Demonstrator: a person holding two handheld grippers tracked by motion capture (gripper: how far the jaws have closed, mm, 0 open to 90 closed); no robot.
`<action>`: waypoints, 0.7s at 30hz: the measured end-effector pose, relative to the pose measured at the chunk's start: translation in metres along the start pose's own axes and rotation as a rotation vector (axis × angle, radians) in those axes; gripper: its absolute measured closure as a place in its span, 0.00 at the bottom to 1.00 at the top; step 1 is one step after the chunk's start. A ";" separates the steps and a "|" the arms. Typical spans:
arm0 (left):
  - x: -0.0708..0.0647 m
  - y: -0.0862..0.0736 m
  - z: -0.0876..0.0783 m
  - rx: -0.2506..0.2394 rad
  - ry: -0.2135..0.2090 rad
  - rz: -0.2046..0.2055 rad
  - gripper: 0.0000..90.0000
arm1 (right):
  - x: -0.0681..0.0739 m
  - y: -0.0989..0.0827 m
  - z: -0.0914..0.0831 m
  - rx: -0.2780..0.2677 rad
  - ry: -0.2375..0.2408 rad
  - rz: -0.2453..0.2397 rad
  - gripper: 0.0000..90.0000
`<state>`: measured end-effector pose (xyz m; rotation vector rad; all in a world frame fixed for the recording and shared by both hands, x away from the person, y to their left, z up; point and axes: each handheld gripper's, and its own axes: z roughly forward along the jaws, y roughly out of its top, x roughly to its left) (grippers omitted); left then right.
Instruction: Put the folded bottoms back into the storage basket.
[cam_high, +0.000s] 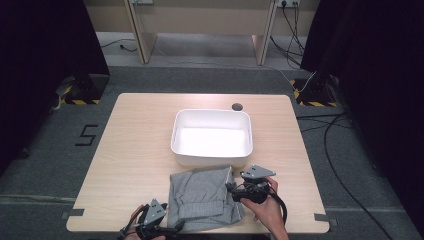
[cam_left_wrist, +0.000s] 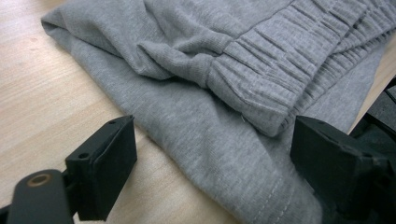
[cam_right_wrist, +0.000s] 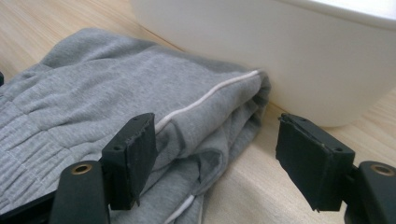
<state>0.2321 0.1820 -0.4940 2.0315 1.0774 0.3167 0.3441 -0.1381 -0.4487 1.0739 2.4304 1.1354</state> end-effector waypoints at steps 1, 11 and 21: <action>-0.002 -0.001 0.000 -0.003 -0.002 0.000 0.16 | 0.001 0.001 0.000 -0.001 0.000 0.002 0.33; -0.019 0.001 0.006 -0.012 -0.056 0.023 0.16 | 0.003 0.002 0.003 0.006 0.004 -0.013 0.33; -0.020 0.008 0.012 -0.023 -0.069 0.052 0.34 | 0.005 0.002 0.005 0.008 0.016 -0.012 0.33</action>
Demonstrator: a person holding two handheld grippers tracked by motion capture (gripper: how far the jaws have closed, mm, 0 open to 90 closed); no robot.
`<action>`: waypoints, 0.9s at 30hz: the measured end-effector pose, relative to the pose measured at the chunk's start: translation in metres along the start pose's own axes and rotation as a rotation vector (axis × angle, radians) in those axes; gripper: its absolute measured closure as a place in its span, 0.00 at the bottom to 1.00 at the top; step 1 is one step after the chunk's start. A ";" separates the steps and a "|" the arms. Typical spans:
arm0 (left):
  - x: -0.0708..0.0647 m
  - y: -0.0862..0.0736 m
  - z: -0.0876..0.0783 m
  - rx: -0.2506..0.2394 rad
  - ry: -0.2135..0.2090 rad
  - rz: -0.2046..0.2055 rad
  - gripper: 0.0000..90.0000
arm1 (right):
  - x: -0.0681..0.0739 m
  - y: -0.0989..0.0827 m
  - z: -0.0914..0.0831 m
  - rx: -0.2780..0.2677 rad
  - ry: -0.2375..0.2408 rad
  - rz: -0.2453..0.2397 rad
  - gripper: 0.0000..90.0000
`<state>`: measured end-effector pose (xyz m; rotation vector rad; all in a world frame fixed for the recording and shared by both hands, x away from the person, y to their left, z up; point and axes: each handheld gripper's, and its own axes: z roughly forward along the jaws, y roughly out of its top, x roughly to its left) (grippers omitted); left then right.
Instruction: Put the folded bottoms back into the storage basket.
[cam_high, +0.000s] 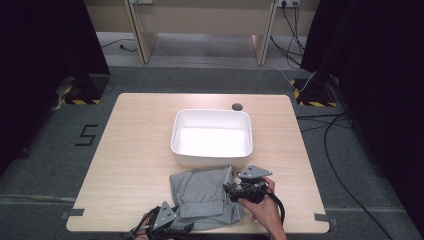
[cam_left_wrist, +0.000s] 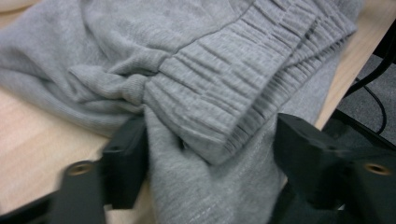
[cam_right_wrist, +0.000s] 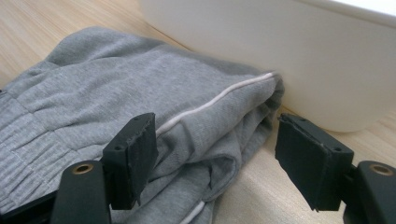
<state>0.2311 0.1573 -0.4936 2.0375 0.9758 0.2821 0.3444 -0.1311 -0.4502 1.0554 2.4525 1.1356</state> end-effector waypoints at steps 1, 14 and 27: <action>0.003 0.003 0.002 -0.001 -0.015 -0.002 0.38 | 0.000 0.000 0.000 0.002 -0.001 -0.001 0.33; 0.019 0.006 -0.003 0.001 -0.097 -0.011 0.77 | 0.001 0.000 0.000 0.003 0.004 0.003 0.33; 0.022 -0.003 -0.020 0.039 -0.132 0.029 0.80 | 0.003 0.002 -0.005 -0.020 0.009 -0.002 0.33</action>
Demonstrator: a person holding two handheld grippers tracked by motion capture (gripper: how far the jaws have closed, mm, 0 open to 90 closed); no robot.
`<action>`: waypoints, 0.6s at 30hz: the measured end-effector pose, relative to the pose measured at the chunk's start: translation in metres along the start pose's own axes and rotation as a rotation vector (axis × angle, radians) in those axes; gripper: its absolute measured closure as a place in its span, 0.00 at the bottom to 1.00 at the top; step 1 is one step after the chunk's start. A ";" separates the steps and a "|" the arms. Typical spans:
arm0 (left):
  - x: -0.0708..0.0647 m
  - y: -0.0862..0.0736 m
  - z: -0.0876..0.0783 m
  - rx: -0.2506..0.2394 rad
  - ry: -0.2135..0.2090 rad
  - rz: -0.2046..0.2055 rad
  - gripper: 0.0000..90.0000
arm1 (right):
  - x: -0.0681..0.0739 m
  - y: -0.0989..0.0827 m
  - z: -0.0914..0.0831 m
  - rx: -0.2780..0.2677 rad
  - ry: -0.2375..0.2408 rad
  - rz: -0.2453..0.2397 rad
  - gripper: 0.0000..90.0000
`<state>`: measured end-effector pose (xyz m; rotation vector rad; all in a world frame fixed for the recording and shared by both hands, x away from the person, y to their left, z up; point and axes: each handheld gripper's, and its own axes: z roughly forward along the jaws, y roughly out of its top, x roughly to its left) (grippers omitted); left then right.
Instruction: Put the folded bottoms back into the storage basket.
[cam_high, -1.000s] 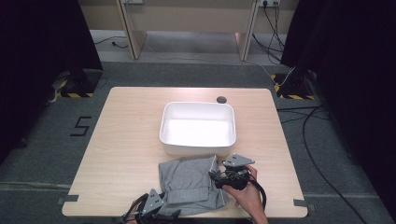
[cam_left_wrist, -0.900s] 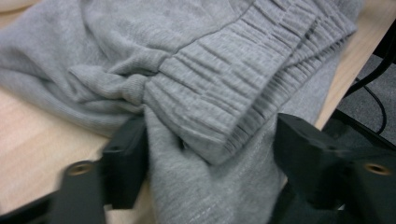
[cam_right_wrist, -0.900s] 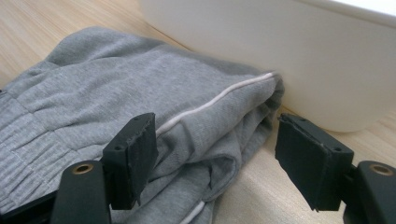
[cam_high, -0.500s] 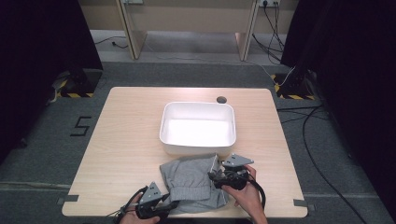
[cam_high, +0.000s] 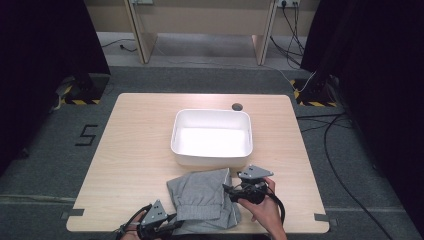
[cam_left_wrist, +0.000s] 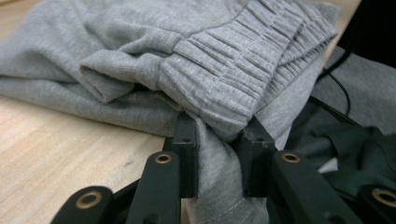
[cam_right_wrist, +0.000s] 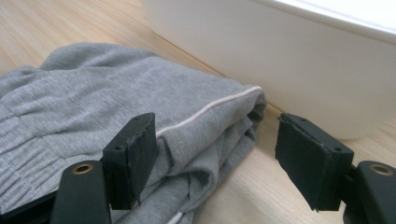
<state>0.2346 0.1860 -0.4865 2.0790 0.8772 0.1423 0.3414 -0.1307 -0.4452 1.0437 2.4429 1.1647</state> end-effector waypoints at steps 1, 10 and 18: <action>0.002 0.000 -0.001 0.006 -0.008 -0.003 0.80 | 0.002 0.000 0.001 -0.004 0.006 -0.001 0.33; 0.024 -0.011 -0.016 -0.009 0.024 -0.079 0.79 | 0.008 0.005 0.003 -0.026 0.051 0.008 0.32; 0.019 -0.010 -0.014 0.000 0.017 -0.056 0.79 | 0.009 0.020 0.027 -0.020 0.036 -0.001 0.33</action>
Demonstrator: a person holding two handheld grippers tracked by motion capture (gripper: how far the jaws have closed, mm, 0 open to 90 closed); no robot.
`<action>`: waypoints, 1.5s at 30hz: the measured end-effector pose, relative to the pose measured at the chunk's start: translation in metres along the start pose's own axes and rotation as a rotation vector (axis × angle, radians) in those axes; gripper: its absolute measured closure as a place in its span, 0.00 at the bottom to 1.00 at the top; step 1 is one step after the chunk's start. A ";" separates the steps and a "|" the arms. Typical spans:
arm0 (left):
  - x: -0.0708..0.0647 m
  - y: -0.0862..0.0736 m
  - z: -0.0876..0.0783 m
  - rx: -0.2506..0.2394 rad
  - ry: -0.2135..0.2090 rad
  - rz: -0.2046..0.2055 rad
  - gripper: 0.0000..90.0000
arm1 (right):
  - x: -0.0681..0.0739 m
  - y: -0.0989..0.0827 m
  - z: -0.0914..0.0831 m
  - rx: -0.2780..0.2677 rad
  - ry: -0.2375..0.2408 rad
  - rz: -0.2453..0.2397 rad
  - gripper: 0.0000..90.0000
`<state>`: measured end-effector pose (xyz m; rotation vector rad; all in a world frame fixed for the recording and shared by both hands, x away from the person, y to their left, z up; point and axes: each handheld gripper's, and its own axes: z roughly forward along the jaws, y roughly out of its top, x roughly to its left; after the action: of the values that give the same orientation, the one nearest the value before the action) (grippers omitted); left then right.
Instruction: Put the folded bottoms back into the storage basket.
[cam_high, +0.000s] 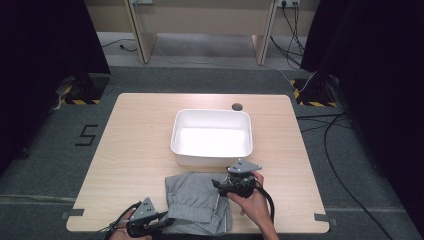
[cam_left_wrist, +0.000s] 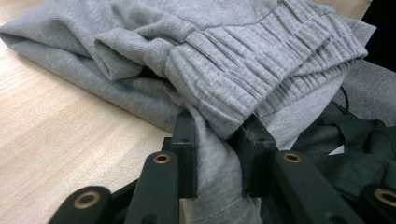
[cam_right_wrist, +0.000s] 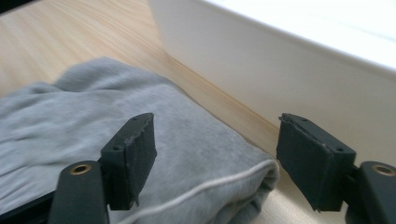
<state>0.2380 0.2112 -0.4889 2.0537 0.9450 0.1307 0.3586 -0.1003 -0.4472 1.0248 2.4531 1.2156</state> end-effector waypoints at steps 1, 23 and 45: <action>0.000 0.000 0.000 0.000 0.000 0.000 0.78 | -0.001 -0.001 0.007 0.027 -0.010 0.006 0.35; 0.000 -0.002 0.001 -0.012 0.006 0.009 0.77 | -0.019 -0.024 0.030 0.086 0.051 0.118 0.47; -0.023 0.005 -0.005 -0.080 -0.028 0.072 0.85 | -0.001 -0.012 0.003 -0.037 0.038 -0.002 0.76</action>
<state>0.2220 0.1972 -0.4767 2.0116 0.8362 0.1744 0.3551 -0.1043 -0.4581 0.9977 2.4493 1.2860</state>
